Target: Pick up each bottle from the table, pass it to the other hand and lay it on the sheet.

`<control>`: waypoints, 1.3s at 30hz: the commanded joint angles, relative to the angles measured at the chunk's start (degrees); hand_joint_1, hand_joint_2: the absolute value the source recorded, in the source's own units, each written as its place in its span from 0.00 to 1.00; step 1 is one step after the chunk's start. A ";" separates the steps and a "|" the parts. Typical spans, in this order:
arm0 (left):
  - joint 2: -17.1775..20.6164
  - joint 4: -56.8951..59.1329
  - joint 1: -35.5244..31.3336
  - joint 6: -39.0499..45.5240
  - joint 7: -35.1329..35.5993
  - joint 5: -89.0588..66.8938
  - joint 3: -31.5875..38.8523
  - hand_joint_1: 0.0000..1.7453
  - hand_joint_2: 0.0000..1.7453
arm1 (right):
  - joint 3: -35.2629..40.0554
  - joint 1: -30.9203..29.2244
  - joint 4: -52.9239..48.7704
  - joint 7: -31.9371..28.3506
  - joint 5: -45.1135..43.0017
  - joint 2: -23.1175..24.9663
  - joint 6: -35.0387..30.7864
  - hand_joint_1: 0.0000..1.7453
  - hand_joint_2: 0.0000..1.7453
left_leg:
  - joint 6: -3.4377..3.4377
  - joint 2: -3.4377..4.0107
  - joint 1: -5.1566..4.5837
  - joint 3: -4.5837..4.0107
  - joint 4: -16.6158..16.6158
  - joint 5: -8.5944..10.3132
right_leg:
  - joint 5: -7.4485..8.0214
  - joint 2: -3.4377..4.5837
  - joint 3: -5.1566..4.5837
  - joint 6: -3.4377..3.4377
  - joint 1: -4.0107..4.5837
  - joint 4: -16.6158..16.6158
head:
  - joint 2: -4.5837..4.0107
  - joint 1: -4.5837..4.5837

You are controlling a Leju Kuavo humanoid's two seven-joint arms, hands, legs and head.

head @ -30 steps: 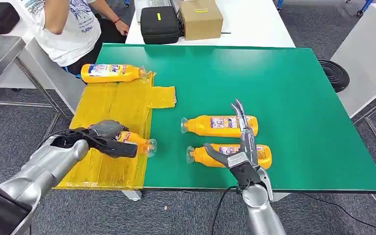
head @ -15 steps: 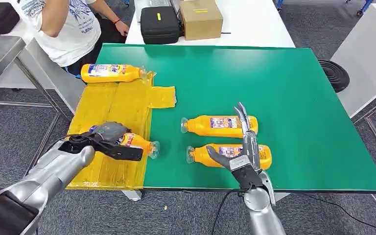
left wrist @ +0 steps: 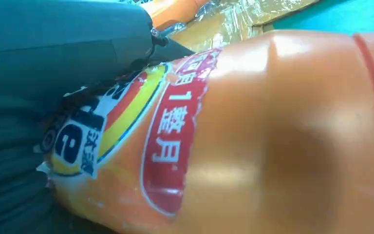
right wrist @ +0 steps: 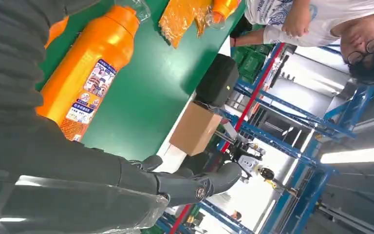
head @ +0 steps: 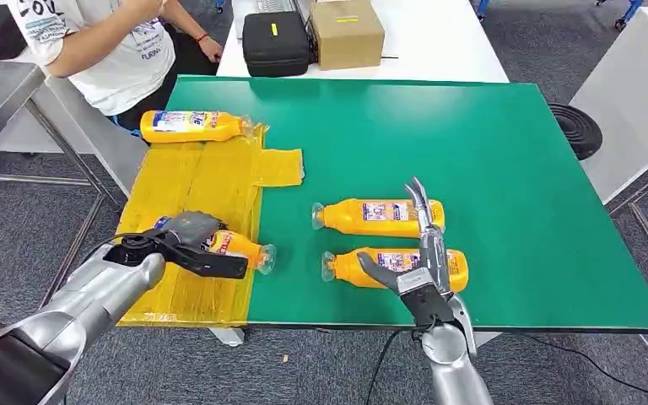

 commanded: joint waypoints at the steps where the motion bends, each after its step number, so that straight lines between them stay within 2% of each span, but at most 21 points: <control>1: -0.35 3.90 -1.39 -2.67 -1.71 1.95 0.80 0.00 1.00 | -0.92 -2.19 3.11 -0.13 -0.10 0.07 0.14 0.00 1.00 | 0.00 0.14 0.01 0.28 -0.03 -0.09 | -0.04 0.06 0.27 -0.15 0.05 -0.06 | 0.00 0.00; 15: -0.17 3.72 -2.83 -4.48 -2.05 2.08 0.82 0.00 1.00 | -1.01 -2.07 2.48 -0.01 -0.14 -0.01 0.19 0.00 1.00 | 0.00 0.07 0.00 0.12 -0.01 -0.04 | -0.02 0.03 0.11 -0.09 0.03 0.00 | 0.00 0.00; 21: 2.82 1.28 -6.71 -8.26 -4.72 3.19 1.02 0.00 1.00 | -1.12 -1.15 1.82 -0.01 -0.18 -0.25 0.05 0.00 1.00 | -0.01 0.08 0.06 0.07 0.08 -0.07 | -0.04 0.01 0.08 -0.13 0.09 0.05 | 0.00 0.00; 22: 3.65 0.65 -7.74 -9.34 -5.61 3.23 0.80 0.00 0.00 | -1.14 -1.04 1.81 -0.01 -0.17 -0.35 0.03 0.00 1.00 | -0.01 0.04 0.06 -0.01 0.06 -0.02 | 0.00 0.00 0.00 -0.08 0.08 0.04 | 0.00 0.02; 24: 5.41 -1.54 -8.45 -11.43 -6.55 4.15 0.87 0.00 0.00 | -0.99 -0.76 1.74 -0.09 -0.14 -0.68 -0.05 0.00 1.00 | -0.02 0.06 0.06 -0.02 0.08 -0.04 | -0.02 0.00 -0.02 -0.11 0.08 0.07 | 0.00 0.00; 27: 5.59 -1.74 -8.32 -11.48 -6.54 4.17 0.82 0.00 0.00 | -1.00 -0.68 1.76 -0.13 -0.16 -0.75 -0.08 0.00 1.00 | -0.05 0.05 0.05 0.02 0.03 0.00 | -0.01 0.01 0.00 -0.09 0.07 0.03 | 0.00 0.02; 30: 7.50 -4.13 -7.85 -12.18 -7.11 5.03 0.47 0.00 0.00 | -0.64 -0.76 2.54 -0.61 -0.60 -1.29 -0.31 0.00 1.00 | -0.04 0.09 0.03 0.07 0.01 0.00 | -0.01 0.05 0.03 -0.08 0.05 0.02 | 0.00 0.00; 39: 8.20 -5.18 -8.04 -12.82 -7.44 6.11 0.49 0.00 0.00 | -0.36 -1.01 3.17 -0.71 -0.84 -1.60 -0.34 0.00 1.00 | -0.04 0.03 0.04 0.05 0.02 0.00 | -0.02 -0.01 0.04 -0.09 0.06 0.02 | 0.00 0.02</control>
